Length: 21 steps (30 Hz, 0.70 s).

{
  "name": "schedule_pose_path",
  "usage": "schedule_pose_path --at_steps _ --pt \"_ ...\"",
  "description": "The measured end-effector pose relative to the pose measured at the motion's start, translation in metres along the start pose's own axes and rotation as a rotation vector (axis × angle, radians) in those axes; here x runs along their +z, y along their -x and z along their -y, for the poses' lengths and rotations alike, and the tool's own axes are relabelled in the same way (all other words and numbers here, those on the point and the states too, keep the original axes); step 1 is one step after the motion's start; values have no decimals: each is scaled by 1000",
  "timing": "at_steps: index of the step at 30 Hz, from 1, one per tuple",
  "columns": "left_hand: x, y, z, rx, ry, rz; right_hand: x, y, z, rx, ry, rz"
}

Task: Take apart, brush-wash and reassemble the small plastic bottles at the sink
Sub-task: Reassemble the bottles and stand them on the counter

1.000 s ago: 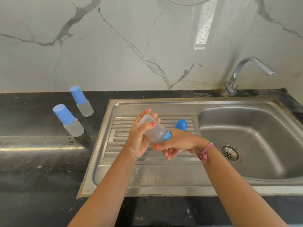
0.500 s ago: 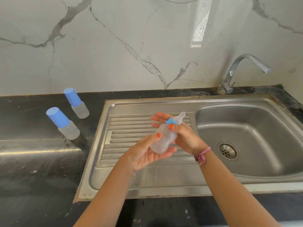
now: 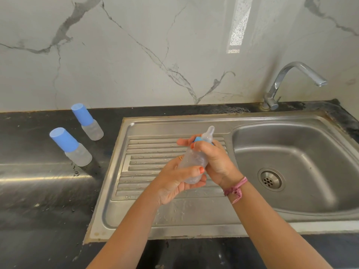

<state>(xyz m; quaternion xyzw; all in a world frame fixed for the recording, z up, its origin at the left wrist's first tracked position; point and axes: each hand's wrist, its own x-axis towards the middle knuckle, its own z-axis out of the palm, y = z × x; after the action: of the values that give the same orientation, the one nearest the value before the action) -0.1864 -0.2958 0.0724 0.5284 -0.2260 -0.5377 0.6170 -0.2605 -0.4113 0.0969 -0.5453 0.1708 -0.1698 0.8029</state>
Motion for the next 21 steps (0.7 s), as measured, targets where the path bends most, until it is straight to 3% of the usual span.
schedule_pose_path --at_steps 7,13,19,21 --pt "13 -10 6 82 6 -188 6 -12 -1 40 -114 -182" --pt "16 -18 11 115 -154 -322 4 -17 -2 95 -84 -303" --pt "0 -26 7 76 -244 -496 -28 -28 14 114 501 -125" --pt "-10 -28 5 46 -195 -542 -49 -37 18 49 668 -202"
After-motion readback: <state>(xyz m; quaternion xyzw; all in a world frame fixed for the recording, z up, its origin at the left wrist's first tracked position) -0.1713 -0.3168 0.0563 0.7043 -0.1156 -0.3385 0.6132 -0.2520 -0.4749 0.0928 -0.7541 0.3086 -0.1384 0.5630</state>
